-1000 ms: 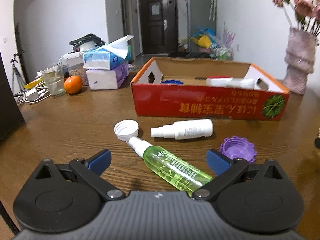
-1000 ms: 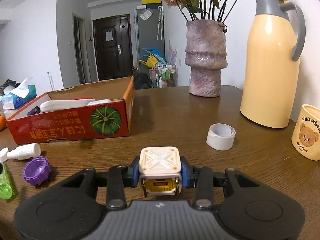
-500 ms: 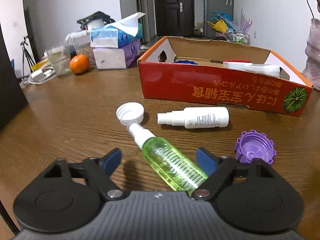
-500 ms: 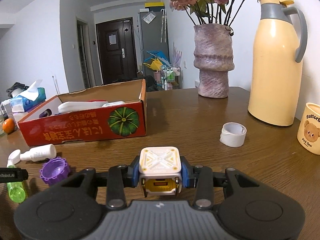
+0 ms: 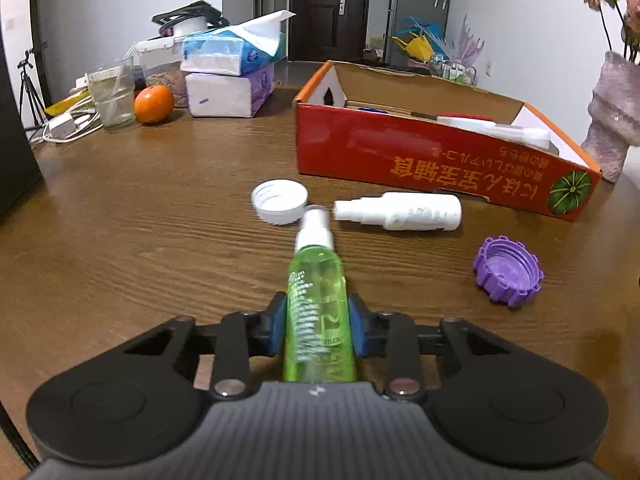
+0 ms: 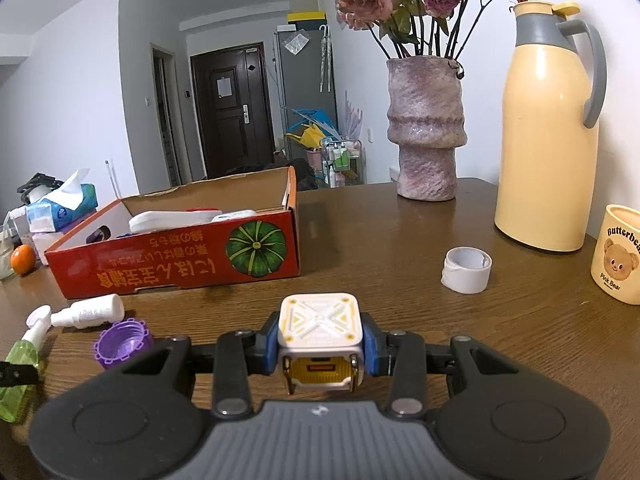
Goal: Organize rigid objects
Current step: 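Grasp the green spray bottle with the left tool while right tool holds the cube, then carry the green spray bottle and white cube with both tools over the box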
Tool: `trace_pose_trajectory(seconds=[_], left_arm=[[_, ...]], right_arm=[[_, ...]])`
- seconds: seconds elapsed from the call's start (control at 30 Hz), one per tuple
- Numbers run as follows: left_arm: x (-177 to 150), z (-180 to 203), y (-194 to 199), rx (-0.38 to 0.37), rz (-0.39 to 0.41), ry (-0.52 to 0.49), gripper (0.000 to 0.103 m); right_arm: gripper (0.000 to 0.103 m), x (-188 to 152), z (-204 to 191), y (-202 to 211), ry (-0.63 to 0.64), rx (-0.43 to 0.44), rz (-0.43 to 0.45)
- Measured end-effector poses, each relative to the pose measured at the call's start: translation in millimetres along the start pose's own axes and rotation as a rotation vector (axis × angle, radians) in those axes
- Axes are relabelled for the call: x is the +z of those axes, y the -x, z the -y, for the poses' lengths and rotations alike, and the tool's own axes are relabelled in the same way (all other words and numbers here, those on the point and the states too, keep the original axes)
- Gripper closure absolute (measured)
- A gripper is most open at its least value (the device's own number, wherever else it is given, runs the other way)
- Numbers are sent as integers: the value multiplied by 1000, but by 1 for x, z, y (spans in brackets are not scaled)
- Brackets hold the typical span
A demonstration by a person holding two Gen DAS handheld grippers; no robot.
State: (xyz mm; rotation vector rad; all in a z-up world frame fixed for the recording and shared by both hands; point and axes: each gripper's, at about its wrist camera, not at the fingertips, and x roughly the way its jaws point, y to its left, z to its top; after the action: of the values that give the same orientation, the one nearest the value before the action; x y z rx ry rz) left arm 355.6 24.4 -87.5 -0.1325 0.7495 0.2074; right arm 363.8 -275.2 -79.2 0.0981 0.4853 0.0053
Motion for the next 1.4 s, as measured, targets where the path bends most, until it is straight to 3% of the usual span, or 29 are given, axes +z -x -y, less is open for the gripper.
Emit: trace_pose_trajectory(seconds=[0.5, 0.97, 1.4], left_arm=[[1, -18, 3, -59, 12, 9, 71], [3, -10, 43, -120, 165, -28, 71], [13, -13, 65, -147, 232, 4, 71]], right_arm=[[65, -5, -9, 8, -4, 4, 6], [65, -9, -27, 19, -9, 34, 32], [65, -7, -59, 35, -5, 89, 87]])
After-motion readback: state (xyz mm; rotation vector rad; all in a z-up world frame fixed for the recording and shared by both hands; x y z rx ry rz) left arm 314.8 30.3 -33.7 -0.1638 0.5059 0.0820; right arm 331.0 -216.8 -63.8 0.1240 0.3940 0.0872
